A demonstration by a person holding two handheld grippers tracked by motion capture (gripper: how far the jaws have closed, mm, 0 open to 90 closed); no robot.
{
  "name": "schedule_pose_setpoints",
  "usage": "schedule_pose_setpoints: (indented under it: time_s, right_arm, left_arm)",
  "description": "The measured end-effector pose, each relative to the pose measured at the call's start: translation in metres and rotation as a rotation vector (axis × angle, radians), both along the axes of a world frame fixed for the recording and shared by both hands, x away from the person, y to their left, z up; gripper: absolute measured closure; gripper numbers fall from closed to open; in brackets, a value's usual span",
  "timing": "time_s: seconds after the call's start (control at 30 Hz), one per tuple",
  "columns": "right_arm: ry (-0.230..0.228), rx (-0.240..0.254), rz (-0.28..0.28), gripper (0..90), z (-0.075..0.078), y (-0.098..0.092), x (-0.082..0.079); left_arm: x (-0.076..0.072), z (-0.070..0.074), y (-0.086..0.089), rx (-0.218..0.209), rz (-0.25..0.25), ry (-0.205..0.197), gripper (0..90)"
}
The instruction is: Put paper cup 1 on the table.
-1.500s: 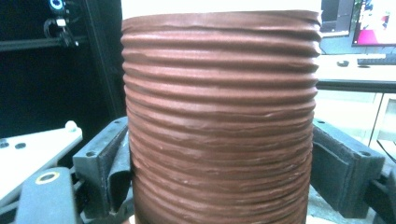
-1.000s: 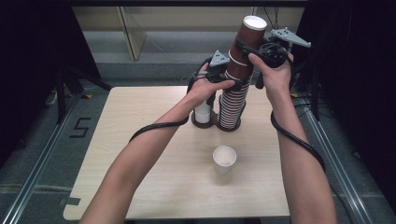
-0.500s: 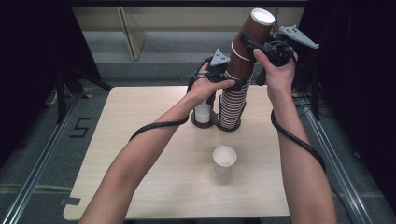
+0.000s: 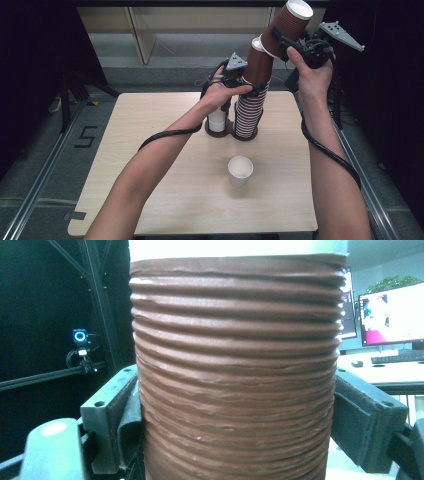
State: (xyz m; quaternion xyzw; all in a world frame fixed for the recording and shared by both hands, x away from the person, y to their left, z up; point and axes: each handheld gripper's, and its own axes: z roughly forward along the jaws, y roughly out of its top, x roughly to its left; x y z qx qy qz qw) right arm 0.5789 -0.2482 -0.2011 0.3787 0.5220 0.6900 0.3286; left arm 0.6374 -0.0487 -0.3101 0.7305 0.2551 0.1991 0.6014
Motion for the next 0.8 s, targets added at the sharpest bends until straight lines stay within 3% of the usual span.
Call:
schedule_pose_setpoints:
  time_s: [0.2, 0.37, 0.6, 0.8]
  right_arm:
    - [-0.002, -0.001, 0.005, 18.2, -0.002, -0.006, -0.011]
    - [-0.002, -0.01, 0.01, 18.1, -0.006, -0.013, -0.021]
    - [0.014, 0.007, 0.022, 18.0, -0.013, -0.024, -0.042]
    - [0.065, 0.0, 0.023, 17.8, -0.033, -0.029, -0.059]
  left_arm:
    - [-0.001, 0.001, 0.0, 0.01, 0.003, -0.007, 3.3]
    - [-0.009, 0.005, 0.003, 0.028, 0.0, -0.036, 2.9]
    - [-0.04, 0.009, 0.026, 0.095, -0.036, -0.102, 0.0]
    - [-0.073, -0.001, 0.053, 0.137, -0.065, -0.12, 0.0]
